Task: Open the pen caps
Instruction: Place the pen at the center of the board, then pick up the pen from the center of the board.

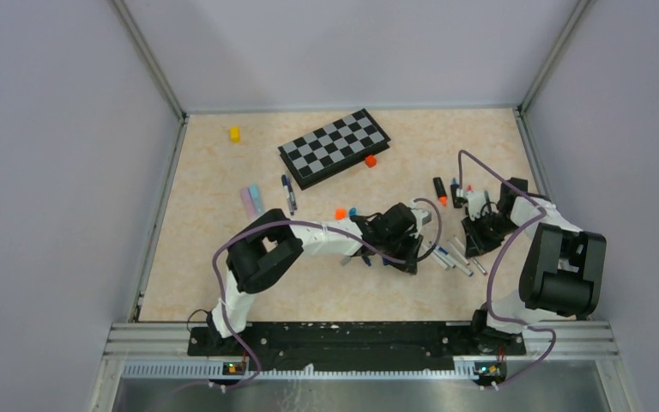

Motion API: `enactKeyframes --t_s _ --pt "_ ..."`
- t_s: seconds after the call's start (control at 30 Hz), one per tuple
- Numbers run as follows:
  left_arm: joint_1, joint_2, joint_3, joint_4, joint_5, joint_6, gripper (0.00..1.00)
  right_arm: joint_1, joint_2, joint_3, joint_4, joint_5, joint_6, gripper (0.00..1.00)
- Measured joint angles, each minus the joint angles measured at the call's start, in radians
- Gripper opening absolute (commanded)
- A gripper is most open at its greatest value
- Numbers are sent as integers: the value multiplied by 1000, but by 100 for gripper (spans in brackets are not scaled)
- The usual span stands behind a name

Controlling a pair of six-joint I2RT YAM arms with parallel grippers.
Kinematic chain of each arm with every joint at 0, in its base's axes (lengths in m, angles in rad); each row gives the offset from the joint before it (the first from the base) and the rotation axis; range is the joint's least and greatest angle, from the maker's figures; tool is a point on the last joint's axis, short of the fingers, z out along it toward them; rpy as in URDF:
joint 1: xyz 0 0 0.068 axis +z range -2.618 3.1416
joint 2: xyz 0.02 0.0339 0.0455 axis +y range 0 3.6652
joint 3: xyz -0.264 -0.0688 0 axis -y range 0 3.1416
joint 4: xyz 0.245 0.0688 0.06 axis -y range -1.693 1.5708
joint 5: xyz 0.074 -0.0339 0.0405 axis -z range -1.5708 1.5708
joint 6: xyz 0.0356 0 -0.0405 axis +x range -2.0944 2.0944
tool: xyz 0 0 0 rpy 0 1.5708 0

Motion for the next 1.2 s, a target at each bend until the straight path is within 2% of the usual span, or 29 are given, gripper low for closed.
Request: enactKeyframes --t_s 0.63,0.87,0.97,1.03,1.2 --pt "-1 11 22 -20 -24 2 33 0 6 11 -10 -3 -3 32" --pt "-1 -146 -94 18 -93 49 34 0 2 11 -10 -3 -3 37" --pt "-1 -258 -157 37 -159 82 41 0 -10 11 -8 -2 -3 37" --pt "-1 -341 -199 59 -232 108 49 0 -24 11 -7 -2 -3 38" --pt "2 -500 -301 91 -410 174 78 0 -59 11 -3 -5 -2 38"
